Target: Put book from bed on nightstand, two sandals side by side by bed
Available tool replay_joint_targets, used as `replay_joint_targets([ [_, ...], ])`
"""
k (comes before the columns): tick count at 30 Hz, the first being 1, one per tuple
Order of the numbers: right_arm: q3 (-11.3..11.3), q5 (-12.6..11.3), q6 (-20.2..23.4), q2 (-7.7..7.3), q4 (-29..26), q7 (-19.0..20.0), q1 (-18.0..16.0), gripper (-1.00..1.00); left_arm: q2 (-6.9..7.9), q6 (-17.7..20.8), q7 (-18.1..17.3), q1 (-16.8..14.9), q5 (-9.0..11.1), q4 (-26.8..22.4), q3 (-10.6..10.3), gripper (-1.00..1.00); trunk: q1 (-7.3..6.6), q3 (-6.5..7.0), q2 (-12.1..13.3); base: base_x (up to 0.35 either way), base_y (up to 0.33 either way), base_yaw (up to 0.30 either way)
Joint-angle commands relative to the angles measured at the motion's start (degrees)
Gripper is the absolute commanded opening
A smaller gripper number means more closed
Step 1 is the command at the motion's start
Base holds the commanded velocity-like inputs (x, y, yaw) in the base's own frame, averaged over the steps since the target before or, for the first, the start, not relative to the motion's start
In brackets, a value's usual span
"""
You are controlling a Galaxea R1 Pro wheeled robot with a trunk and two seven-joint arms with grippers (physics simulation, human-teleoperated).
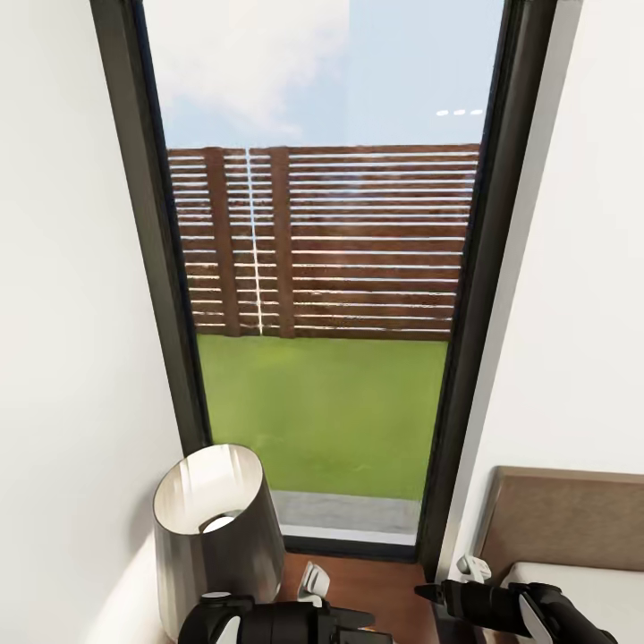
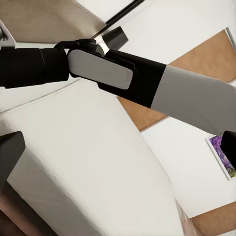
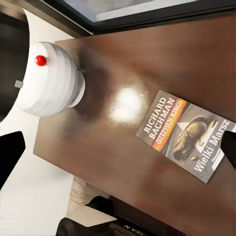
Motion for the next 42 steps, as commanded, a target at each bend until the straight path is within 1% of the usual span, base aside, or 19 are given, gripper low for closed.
replay_joint_targets([
  [1,-0.48,0.36,0.44,0.03,-0.05,0.31,-0.04,1.00,0.01,0.39,0.03,-0.04,0.31,0.00,-0.02,1.00,-0.22,0.11,0.37,0.000,0.000,0.000],
  [30,-0.50,0.41,0.35,-0.02,-0.03,0.17,-0.04,1.00,-0.08,0.22,0.21,-0.04,0.16,0.18,-0.02,1.00,-6.59,5.32,12.00,0.000,0.000,0.000],
  [37,-0.49,0.44,0.35,0.01,-0.03,0.04,-0.04,1.00,-0.08,-1.87,0.17,-0.04,0.27,0.63,-0.02,1.00,-8.13,6.57,14.81,0.000,0.000,0.000],
  [42,-0.48,0.44,0.25,0.07,-0.03,-0.03,-0.04,1.00,-0.08,-2.51,0.16,-0.04,0.29,0.73,-0.02,1.00,-9.23,7.47,16.81,0.000,0.000,0.000],
])
